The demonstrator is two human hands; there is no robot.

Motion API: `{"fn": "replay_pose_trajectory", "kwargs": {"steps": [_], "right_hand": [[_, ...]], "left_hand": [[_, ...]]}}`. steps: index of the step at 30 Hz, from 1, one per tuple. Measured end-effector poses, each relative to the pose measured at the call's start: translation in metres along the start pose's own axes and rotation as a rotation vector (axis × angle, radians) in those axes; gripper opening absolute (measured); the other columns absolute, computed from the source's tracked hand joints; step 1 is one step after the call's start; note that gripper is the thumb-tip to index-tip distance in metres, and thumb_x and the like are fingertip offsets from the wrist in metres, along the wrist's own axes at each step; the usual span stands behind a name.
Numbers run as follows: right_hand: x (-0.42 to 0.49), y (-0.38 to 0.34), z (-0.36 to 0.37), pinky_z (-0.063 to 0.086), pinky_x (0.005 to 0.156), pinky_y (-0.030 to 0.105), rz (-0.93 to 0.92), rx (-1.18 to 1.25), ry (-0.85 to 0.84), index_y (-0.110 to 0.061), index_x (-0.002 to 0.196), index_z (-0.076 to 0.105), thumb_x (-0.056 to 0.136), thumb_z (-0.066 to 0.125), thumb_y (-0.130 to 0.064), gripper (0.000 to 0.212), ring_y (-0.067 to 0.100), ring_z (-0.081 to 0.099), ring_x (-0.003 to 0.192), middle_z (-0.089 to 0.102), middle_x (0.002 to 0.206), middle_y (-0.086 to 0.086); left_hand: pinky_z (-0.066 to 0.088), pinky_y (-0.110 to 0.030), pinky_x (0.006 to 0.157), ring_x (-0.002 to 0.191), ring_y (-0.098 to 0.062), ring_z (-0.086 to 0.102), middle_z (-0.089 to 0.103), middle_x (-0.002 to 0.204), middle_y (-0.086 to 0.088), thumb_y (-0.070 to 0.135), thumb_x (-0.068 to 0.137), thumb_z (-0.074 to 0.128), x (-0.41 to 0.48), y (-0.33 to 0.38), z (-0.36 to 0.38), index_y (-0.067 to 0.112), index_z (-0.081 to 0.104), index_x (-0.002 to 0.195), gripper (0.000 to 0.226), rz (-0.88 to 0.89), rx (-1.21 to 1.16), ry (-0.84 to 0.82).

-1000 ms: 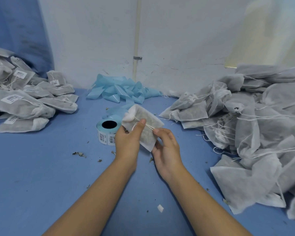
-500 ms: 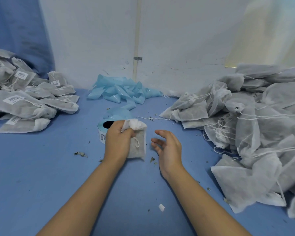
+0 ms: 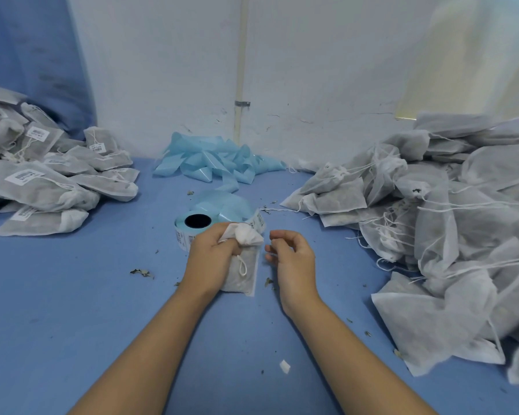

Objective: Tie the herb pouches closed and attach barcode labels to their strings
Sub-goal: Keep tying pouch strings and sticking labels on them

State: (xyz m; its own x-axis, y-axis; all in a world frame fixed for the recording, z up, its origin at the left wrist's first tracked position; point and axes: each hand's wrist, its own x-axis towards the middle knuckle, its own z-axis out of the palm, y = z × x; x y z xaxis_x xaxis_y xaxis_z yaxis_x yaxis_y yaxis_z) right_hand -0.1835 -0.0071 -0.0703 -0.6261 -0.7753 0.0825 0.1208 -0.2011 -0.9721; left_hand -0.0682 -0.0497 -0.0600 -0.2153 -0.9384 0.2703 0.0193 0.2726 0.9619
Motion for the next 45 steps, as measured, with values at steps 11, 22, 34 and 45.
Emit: {"fn": "replay_pose_trajectory", "kwargs": {"steps": [11,22,34,45], "right_hand": [[0.007,-0.002,-0.014,0.044,0.078,0.003,-0.166,-0.268,-0.079,-0.014,0.124,0.059,0.094,0.053,-0.005,0.032,-0.007,0.057,0.095,0.061,0.108,-0.011],[0.012,0.002,-0.014,0.049,0.073,0.012,-0.148,-0.203,-0.091,-0.021,0.095,0.066,0.092,0.056,-0.006,0.018,-0.005,0.065,0.079,0.070,0.088,-0.012],[0.011,0.002,-0.014,0.047,0.071,0.012,-0.183,-0.155,-0.074,-0.026,0.084,0.069,0.096,0.054,-0.011,0.024,-0.008,0.062,0.073,0.070,0.081,-0.014],[0.015,0.002,-0.017,0.045,0.066,0.006,-0.206,-0.122,0.190,-0.019,0.090,0.065,0.098,0.050,-0.014,0.018,-0.004,0.058,0.072,0.066,0.084,-0.010]], "left_hand": [[0.044,-0.014,0.061,0.068,-0.007,0.056,0.063,0.073,0.004,0.009,0.053,0.053,-0.005,0.003,0.008,0.006,0.070,0.080,0.032,-0.040,-0.099,-0.165],[0.045,-0.015,0.063,0.071,-0.007,0.058,0.065,0.076,0.002,0.008,0.056,0.054,-0.007,0.004,0.007,0.011,0.070,0.080,0.029,-0.059,-0.122,-0.157],[0.045,-0.020,0.069,0.076,-0.011,0.059,0.067,0.081,-0.001,-0.008,0.072,0.054,-0.007,0.004,0.007,0.010,0.071,0.086,0.029,-0.056,-0.108,-0.144],[0.045,-0.015,0.068,0.078,-0.009,0.060,0.069,0.085,0.002,-0.013,0.075,0.051,-0.005,0.002,0.007,0.016,0.071,0.089,0.038,-0.035,-0.069,-0.115]]}}
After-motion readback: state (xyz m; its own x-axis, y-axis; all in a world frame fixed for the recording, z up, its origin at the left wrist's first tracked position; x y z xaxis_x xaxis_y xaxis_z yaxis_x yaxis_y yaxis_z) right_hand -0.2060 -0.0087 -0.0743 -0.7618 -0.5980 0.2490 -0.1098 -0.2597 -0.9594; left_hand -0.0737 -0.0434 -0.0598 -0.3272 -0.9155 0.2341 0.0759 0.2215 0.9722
